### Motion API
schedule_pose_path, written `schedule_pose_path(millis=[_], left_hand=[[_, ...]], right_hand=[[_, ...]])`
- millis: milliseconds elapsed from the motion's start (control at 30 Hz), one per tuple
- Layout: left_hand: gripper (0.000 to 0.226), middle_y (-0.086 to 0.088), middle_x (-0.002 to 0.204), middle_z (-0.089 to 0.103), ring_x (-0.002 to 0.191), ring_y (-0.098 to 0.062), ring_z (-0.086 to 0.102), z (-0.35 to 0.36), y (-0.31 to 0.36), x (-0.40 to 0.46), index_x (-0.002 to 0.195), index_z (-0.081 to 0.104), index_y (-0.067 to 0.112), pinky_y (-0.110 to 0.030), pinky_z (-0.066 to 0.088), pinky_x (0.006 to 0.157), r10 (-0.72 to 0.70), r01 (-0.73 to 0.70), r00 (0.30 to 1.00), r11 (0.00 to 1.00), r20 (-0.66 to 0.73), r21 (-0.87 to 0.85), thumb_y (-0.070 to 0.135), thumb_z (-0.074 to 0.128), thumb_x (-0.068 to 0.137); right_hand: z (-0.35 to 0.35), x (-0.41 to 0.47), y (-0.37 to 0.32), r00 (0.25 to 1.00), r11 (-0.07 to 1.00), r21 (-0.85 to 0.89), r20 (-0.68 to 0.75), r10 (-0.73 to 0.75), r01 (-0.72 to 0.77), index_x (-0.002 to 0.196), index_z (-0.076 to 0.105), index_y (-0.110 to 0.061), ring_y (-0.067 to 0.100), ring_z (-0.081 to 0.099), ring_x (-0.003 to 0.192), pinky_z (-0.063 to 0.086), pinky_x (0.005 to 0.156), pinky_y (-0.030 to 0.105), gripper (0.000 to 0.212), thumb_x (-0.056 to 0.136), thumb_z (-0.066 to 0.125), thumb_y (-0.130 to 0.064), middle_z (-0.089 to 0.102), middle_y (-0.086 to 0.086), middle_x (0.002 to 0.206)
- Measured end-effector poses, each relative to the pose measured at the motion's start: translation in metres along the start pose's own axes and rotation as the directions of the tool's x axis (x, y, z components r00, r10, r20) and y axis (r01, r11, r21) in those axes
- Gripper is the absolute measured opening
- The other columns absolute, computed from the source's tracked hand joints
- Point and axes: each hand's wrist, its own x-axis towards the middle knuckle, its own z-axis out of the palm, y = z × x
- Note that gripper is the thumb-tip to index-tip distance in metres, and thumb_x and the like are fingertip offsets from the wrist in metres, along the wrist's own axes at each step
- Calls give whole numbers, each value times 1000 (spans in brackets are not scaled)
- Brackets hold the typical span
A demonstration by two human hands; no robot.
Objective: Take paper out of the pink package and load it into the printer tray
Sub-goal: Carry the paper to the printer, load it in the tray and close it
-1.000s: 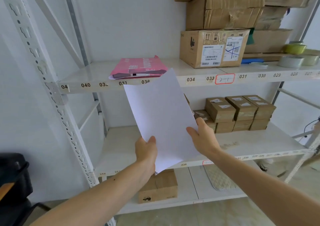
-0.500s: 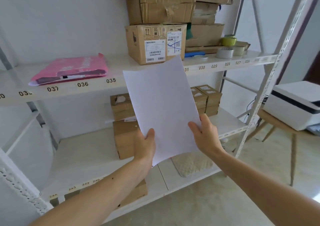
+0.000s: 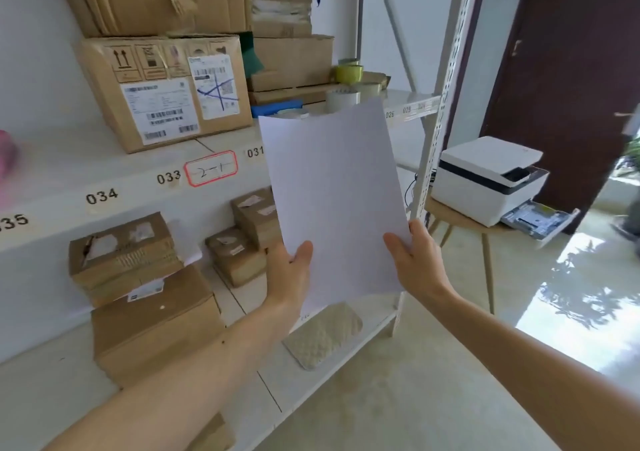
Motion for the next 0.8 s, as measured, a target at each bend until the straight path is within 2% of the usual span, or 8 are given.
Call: schedule_pose_path(millis=[100,233,367,467,567,633,733,800], left_hand=[[19,5,98,70,90,-14,67,25,-1,29,112,61,17,-21,54,67,-12,13,995,1000,101,-5,13,50,97],[14,7,91,68,82,-9,65,61,-1,63,102,61,20,-16,49,55,-22,19,977,1000,212,16,14,49,97],[19,4,90,70,83,-14,68,102,-8,91,92,61,26,-24,51,61,-42,36,956,999,292,26,13,49,96],[16,-1,100,70,93,-19,67,136,-20,111,107,63,18,-30,54,72,-65,59,942,998,329,28,16,51,96],[28,-2,115,67,105,-20,64,175,-27,128,123,56,14,-36,53,87,-58,55,932,998,358,20,16,52,96],[25,2,113,66,105,-17,63,203,-32,140,120,56,18,-41,50,95,-48,44,929,999,367,18,16,52,96],[27,1,112,67,103,-17,64,240,-38,154,122,56,16,-45,50,97,-67,63,926,998,371,22,15,51,96],[30,2,117,66,107,-18,63,272,-42,165,127,54,18,-44,49,98,-76,77,921,997,383,14,14,51,97]], right_hand=[[-8,28,14,997,998,8,-36,64,-64,98,46,-1,36,59,85,53,70,48,20,96,52,-20,60,15,96],[-21,59,36,988,993,6,-102,115,-115,95,46,-5,27,58,78,46,58,33,17,96,53,-20,59,9,93],[-34,88,63,972,987,-6,-176,157,-160,100,47,-4,27,58,82,50,64,38,18,96,53,-21,55,0,89],[-48,108,85,965,984,5,-195,176,-178,105,49,-13,26,62,86,54,71,45,12,96,52,-21,60,1,94],[-66,133,110,956,979,-8,-218,196,-203,108,50,-9,25,62,86,54,69,41,17,97,51,-21,61,5,98],[-78,152,127,955,980,-21,-230,189,-199,104,49,-9,23,61,84,53,66,39,15,97,52,-22,60,4,96],[-97,179,148,955,979,-24,-226,193,-204,104,48,-16,20,60,85,48,61,31,10,97,51,-22,60,3,99],[-113,200,165,955,976,-26,-216,204,-215,104,49,-16,24,60,87,52,65,36,10,97,51,-23,61,5,101]])
